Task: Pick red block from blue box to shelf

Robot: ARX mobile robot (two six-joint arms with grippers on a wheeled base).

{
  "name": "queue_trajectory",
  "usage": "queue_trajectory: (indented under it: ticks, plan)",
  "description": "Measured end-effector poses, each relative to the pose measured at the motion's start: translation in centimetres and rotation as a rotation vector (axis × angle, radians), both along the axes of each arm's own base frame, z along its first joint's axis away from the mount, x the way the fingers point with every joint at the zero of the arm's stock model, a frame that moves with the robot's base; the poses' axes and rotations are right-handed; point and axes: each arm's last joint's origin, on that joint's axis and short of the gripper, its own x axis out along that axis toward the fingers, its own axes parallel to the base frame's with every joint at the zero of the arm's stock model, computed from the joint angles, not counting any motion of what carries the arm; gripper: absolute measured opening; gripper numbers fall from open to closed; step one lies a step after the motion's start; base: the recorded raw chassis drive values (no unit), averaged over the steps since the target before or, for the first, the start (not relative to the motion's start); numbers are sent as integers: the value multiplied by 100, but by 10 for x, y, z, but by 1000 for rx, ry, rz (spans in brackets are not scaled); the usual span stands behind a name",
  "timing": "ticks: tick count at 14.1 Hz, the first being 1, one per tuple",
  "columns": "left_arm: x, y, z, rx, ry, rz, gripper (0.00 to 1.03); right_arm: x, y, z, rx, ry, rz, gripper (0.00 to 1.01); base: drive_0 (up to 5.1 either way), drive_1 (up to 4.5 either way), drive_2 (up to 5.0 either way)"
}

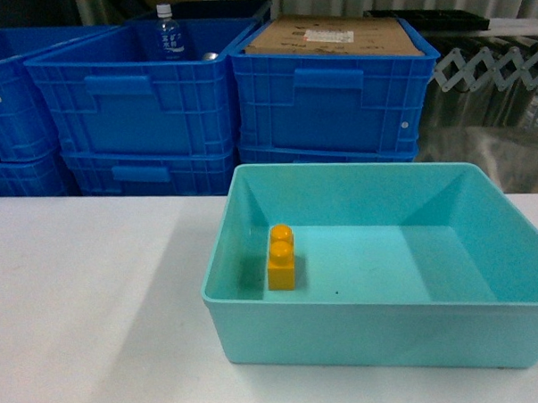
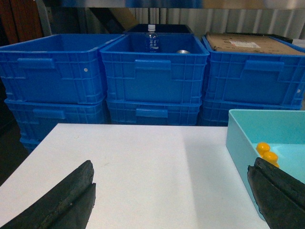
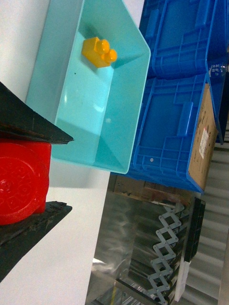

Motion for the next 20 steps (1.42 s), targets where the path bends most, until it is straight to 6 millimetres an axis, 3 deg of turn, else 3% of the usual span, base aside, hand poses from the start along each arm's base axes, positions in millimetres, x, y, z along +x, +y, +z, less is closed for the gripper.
queue_trajectory:
  ticks: [18,20]
  plan:
    - [0,0,0,0,0,0,98,0,0,0,0,0,0,29,0,0,0]
    - [0,0,0,0,3,2,98,0,0,0,0,1,0,29,392,-467,42]
